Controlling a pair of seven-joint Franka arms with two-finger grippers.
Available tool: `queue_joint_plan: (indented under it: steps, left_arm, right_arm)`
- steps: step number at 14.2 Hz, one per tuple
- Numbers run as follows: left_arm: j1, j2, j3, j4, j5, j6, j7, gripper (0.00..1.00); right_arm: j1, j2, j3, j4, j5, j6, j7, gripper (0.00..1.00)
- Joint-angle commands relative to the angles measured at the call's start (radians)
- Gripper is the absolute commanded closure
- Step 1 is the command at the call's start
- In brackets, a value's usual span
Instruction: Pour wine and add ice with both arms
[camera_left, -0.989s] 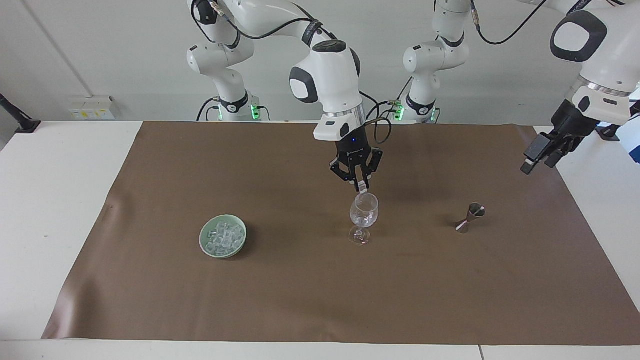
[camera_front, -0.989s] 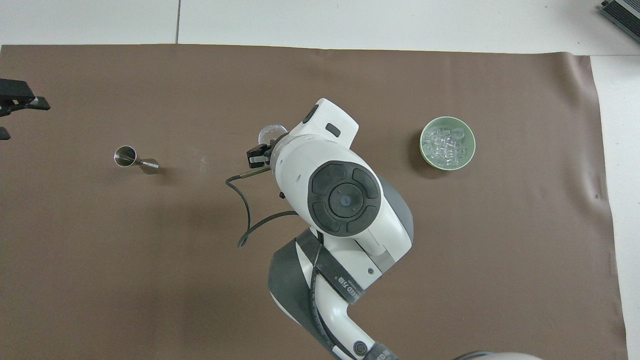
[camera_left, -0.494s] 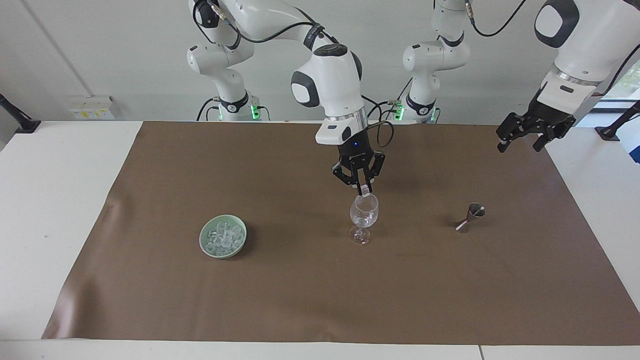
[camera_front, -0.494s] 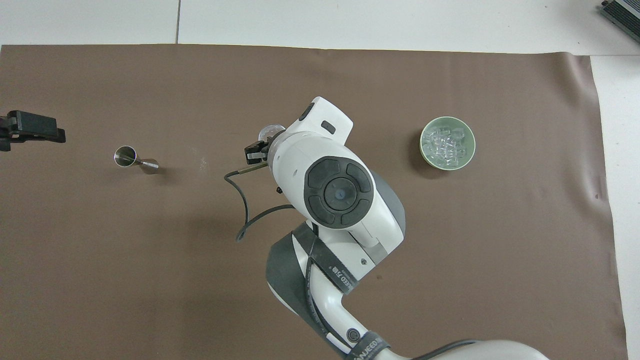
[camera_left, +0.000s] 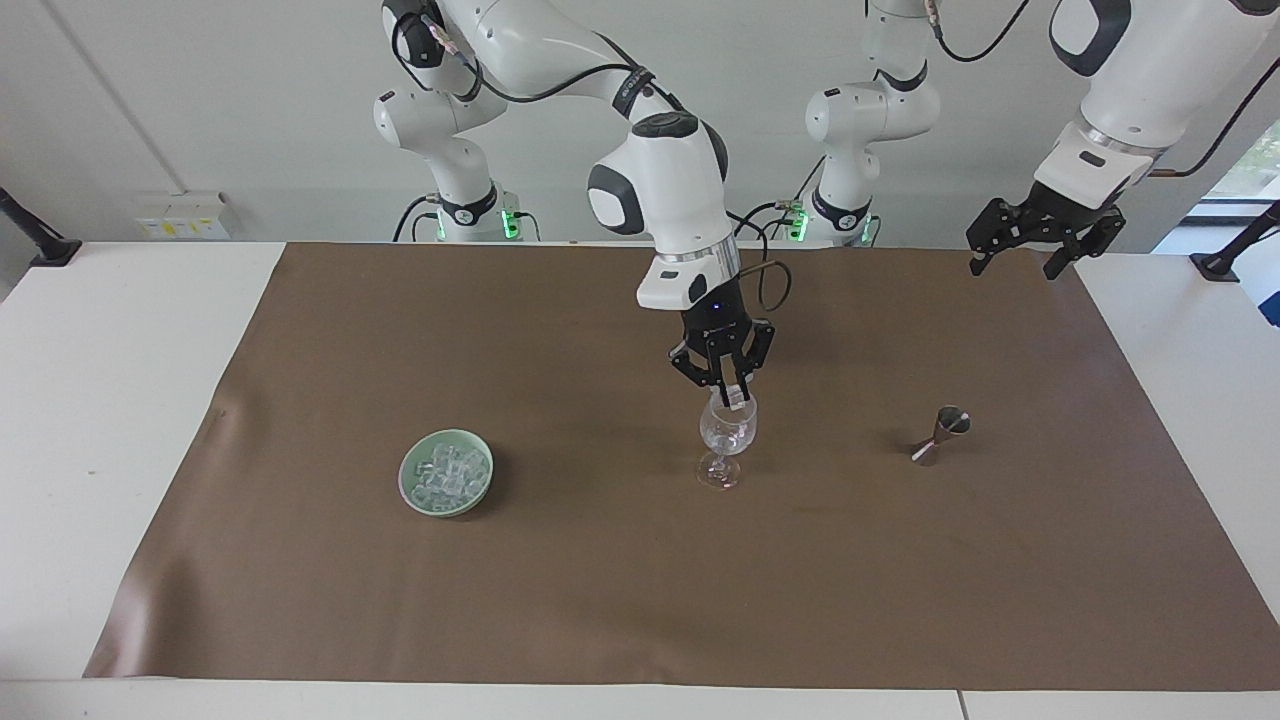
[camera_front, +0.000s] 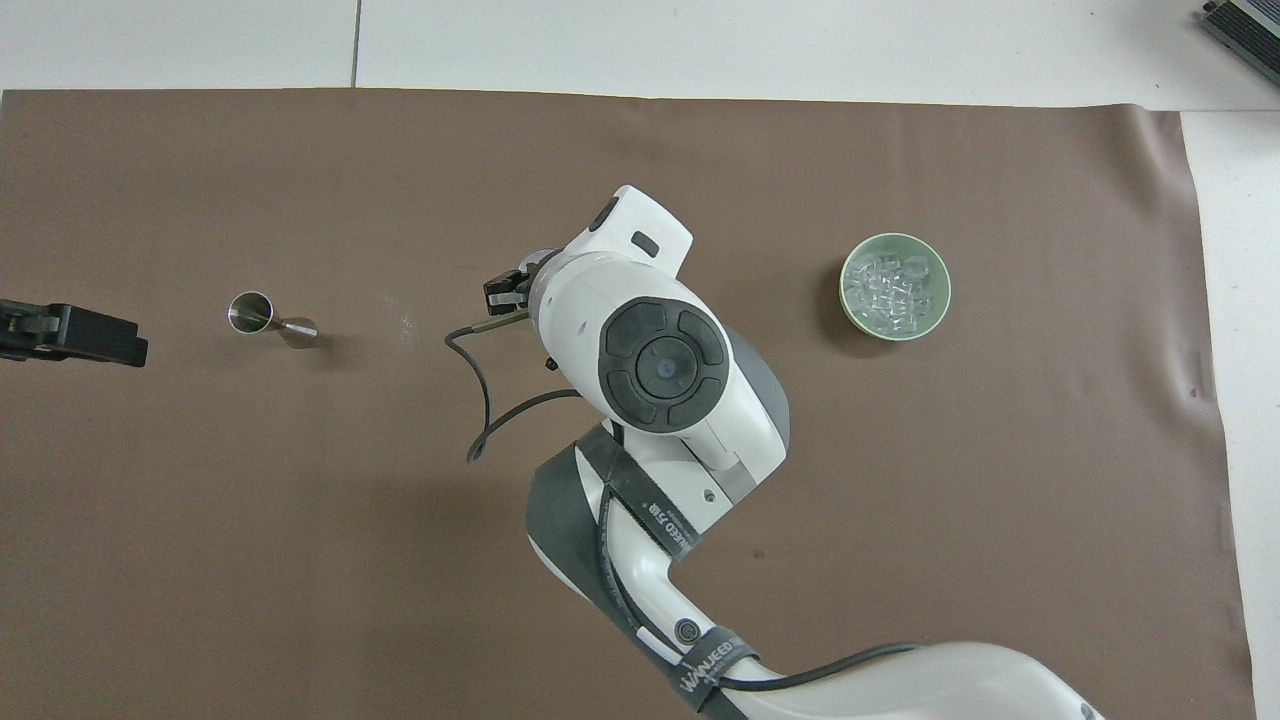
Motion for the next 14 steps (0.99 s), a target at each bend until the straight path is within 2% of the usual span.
queue_joint_plan:
  steps: [1,5,14]
  left_arm:
    - [-0.015,-0.031,-0.008,-0.037,0.019,0.030,0.003,0.00]
    - [-0.018,-0.028,-0.008,-0.046,0.017,0.079,-0.035,0.00]
    - [-0.009,-0.034,-0.008,-0.028,0.008,0.061,-0.038,0.00]
  right_arm:
    - [-0.012,0.014,0.008,0.021,-0.003,0.011,-0.021,0.86]
    - [-0.012,0.014,0.008,0.019,-0.004,0.011,-0.021,0.67]
    - [-0.006,0.014,0.005,0.027,-0.019,0.006,-0.020,0.65]
